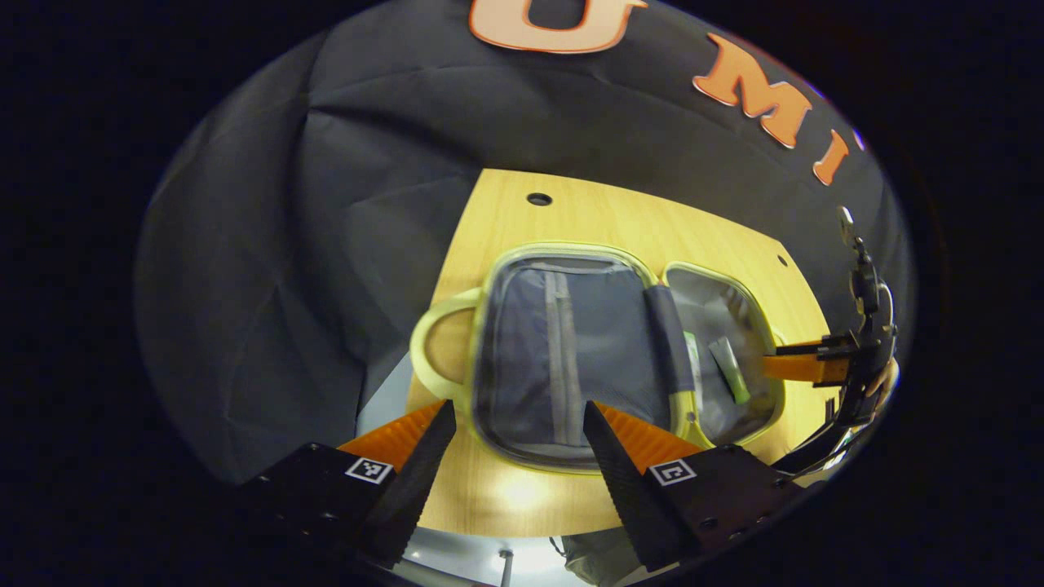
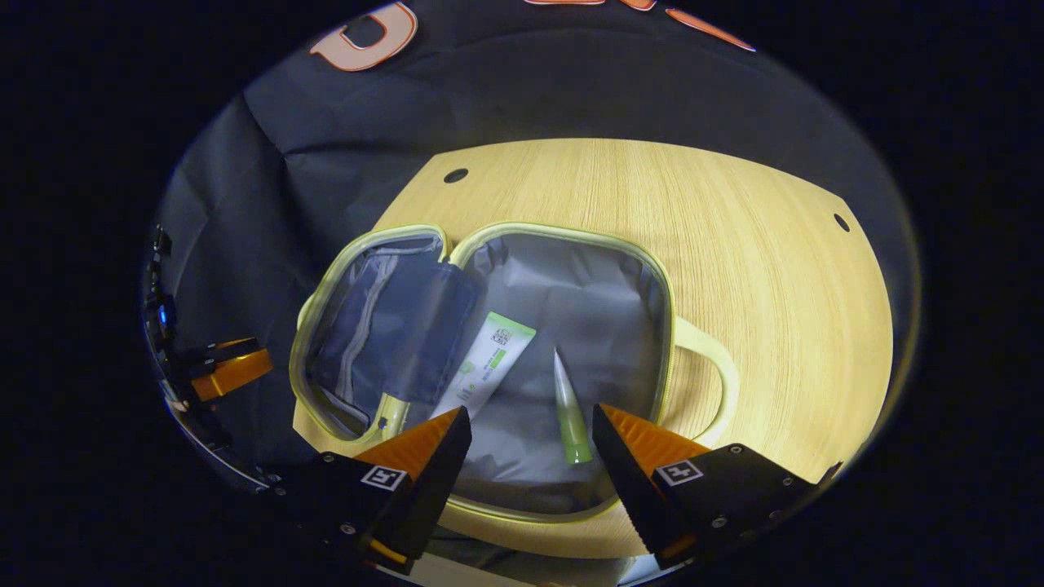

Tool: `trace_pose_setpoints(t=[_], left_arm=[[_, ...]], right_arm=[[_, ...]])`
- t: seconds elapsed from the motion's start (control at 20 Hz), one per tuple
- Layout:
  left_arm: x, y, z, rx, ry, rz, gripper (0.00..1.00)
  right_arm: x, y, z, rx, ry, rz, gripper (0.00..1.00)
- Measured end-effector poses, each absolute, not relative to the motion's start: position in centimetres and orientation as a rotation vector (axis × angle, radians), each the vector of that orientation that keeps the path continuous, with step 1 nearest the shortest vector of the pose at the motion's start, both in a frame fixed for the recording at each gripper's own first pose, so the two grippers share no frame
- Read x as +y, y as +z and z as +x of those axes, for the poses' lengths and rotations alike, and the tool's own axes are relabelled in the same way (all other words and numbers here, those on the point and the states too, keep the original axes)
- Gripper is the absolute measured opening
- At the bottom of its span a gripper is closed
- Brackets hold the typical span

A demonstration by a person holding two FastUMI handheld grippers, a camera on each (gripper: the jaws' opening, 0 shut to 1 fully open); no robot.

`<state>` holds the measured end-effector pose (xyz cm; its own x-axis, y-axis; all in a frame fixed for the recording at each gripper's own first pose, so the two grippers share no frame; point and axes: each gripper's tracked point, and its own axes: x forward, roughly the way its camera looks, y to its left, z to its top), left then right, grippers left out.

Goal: First open the suitcase, pack the skin care products into it, and then close the suitcase.

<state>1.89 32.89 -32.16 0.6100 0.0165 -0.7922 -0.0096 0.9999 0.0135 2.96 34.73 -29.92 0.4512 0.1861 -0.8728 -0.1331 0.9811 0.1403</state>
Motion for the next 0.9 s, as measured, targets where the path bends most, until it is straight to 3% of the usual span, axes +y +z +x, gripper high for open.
trace_pose_setpoints(t=[0.35, 0.6, 0.9], left_arm=[[41.3, -34.6, 5.0, 0.871, 0.081, -0.241, 0.98], [41.8, -35.2, 8.7, 0.761, -0.031, -0.569, 0.98], [42.0, -38.7, 11.0, 0.742, -0.029, -0.862, 0.98]], right_arm=[[31.8, -26.2, 3.7, 1.012, 0.086, 0.041, 0.96], [30.0, -25.1, 3.3, 1.003, 0.027, 0.025, 0.96], [28.7, -25.2, 2.0, 1.030, -0.016, 0.041, 0.96]])
